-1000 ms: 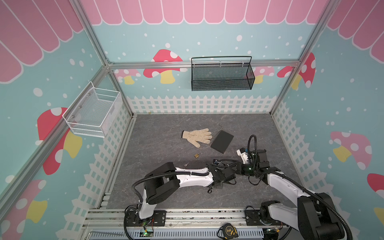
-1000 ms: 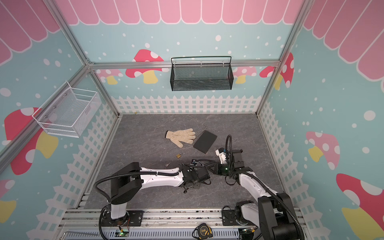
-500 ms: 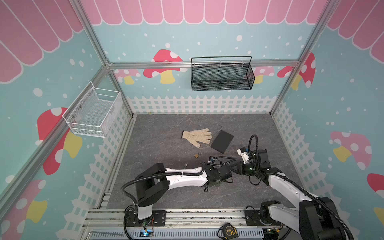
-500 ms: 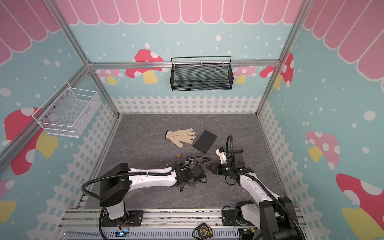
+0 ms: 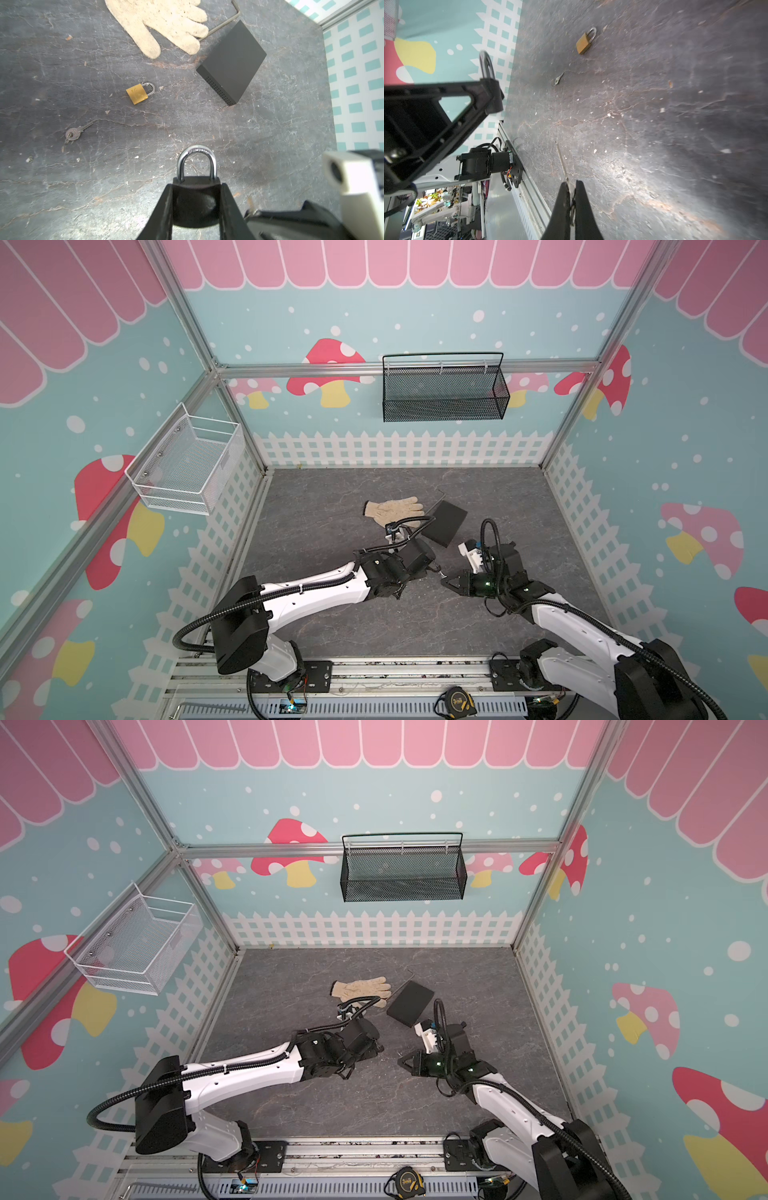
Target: Unlock with the key
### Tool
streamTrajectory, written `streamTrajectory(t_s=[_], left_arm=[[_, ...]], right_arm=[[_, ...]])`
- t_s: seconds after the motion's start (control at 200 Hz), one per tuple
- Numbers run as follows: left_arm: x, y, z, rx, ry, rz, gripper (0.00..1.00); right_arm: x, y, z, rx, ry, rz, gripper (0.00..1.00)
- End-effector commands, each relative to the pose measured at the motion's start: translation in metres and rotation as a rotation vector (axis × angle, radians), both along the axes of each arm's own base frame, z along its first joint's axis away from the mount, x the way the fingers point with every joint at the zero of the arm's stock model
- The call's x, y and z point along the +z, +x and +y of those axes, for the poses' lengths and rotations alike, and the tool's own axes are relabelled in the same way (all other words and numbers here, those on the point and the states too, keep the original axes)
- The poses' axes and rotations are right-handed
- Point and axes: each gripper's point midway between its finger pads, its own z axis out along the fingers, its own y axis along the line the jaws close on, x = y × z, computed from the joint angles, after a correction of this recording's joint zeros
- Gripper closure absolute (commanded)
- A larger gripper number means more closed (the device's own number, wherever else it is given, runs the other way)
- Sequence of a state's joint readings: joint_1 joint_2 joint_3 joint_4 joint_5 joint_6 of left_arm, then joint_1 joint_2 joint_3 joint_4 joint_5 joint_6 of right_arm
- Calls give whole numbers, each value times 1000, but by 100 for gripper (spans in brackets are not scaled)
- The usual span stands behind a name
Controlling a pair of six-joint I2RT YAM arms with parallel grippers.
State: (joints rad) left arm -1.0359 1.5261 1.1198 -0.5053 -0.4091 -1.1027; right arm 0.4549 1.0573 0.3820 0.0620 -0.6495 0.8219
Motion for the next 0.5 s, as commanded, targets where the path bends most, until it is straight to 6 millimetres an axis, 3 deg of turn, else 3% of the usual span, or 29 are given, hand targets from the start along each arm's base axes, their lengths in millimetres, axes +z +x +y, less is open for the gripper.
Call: streamTrajectory(t_s=[0.0, 0.215, 0.495], left_arm=[[25, 15, -5, 58, -57, -66, 100], [29, 18, -5, 75, -59, -76, 100], [32, 16, -4, 81, -41, -91, 100]], right_arm=[[10, 6, 18, -54, 71, -5, 100], [37, 2, 52, -25, 177, -28, 100], [50, 9, 65, -67, 255, 6, 100]])
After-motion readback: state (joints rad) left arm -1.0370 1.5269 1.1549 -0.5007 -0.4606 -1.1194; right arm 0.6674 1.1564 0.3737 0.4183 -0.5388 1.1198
